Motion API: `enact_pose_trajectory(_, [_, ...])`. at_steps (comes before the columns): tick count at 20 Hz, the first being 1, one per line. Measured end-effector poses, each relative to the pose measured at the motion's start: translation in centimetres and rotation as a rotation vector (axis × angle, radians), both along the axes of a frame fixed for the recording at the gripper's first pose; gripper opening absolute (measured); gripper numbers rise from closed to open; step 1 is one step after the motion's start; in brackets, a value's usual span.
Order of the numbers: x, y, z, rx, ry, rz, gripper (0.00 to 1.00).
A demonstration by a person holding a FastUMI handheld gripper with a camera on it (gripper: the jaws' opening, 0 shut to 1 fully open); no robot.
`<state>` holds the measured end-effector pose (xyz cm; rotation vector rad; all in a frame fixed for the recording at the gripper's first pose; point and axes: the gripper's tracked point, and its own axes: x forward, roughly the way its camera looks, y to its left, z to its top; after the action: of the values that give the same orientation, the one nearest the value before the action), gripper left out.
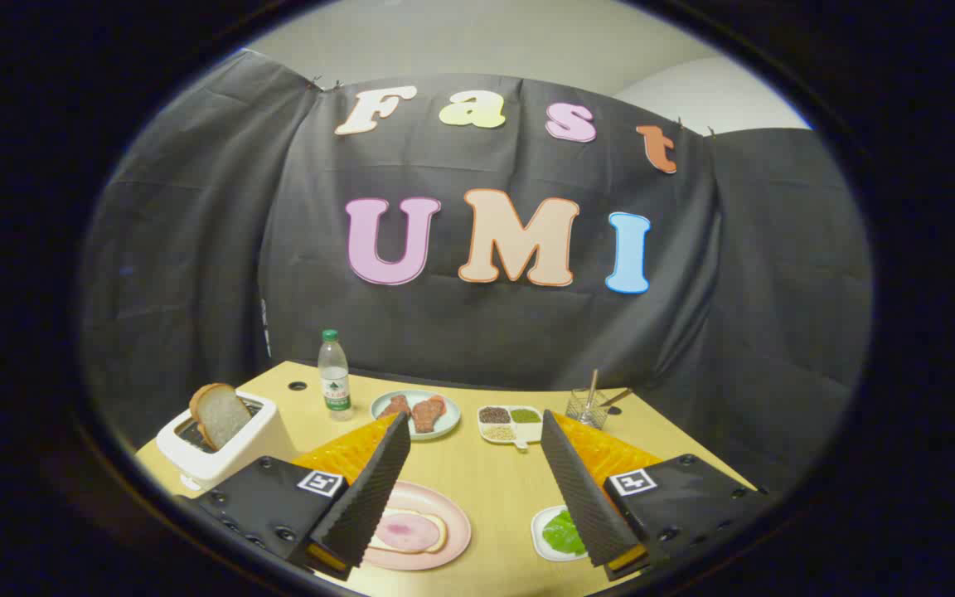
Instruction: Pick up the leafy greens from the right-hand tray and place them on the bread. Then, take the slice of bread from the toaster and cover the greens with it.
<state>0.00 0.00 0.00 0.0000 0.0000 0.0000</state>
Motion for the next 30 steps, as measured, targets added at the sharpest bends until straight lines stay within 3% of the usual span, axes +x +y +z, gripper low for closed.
enact_pose_trajectory(6, [-0.2,-2.1,-1.1,-0.003,0.022,0.125,0.97])
enact_pose_trajectory(13, [0.1,-5.6,-1.1,0.032,0.022,0.187,0.97])
enact_pose_trajectory(19, [1.6,-11.3,-4.5,0.134,0.121,0.152,0.97])
enact_pose_trajectory(26, [2.6,-19.8,-15.2,0.255,0.404,0.006,0.97])
enact_pose_trajectory(30, [3.1,-23.1,-19.5,0.424,0.470,-0.048,0.95])
